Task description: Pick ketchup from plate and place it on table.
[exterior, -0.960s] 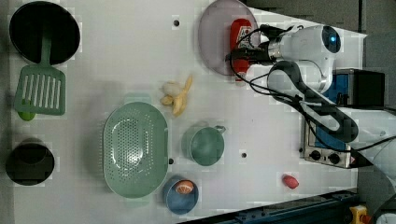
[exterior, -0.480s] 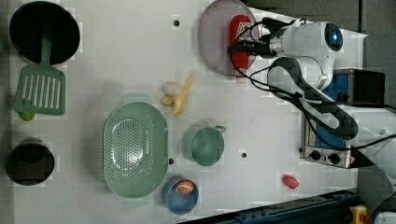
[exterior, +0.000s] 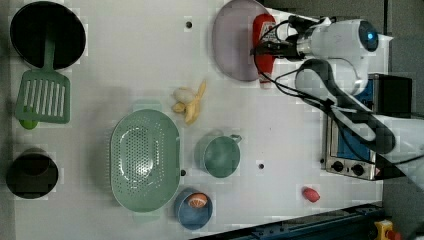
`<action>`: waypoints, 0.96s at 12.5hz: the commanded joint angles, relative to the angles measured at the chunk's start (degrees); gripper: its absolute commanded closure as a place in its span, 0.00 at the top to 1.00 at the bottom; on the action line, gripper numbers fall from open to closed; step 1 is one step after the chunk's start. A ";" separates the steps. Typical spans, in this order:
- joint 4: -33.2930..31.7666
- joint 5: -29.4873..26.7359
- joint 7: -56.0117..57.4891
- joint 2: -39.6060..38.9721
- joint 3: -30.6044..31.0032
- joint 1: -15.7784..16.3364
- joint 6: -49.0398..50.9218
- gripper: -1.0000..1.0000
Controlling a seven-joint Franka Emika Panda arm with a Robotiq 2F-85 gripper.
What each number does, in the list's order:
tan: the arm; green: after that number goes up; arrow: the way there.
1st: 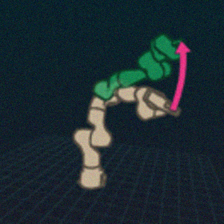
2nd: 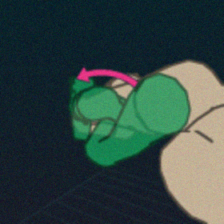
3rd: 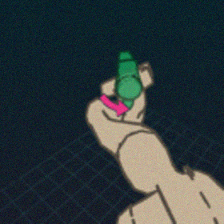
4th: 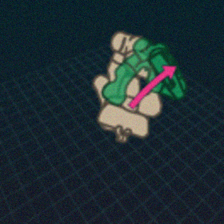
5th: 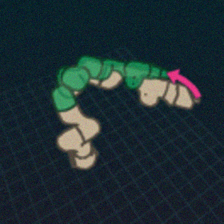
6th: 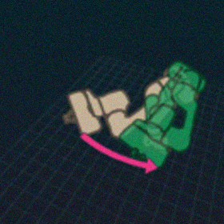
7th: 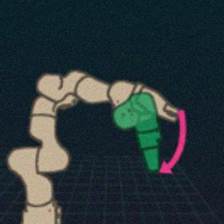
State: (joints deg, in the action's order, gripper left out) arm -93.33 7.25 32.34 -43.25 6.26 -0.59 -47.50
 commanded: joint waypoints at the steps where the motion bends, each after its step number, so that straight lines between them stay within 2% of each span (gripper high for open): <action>1: 1.45 0.89 -4.27 12.82 0.48 -0.88 10.27 0.60; 4: 1.04 0.80 -6.19 19.73 0.06 -1.59 24.05 0.60; 6: -1.74 0.13 -13.42 24.16 -0.42 -2.49 28.30 0.60; 10: -13.12 -0.17 -21.38 33.28 -0.90 -3.94 27.79 0.60; 12: -20.12 -0.42 -21.47 37.00 -1.18 -4.59 23.09 0.60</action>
State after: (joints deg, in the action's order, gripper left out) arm -110.45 6.94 14.73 -3.19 5.58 -2.99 -24.77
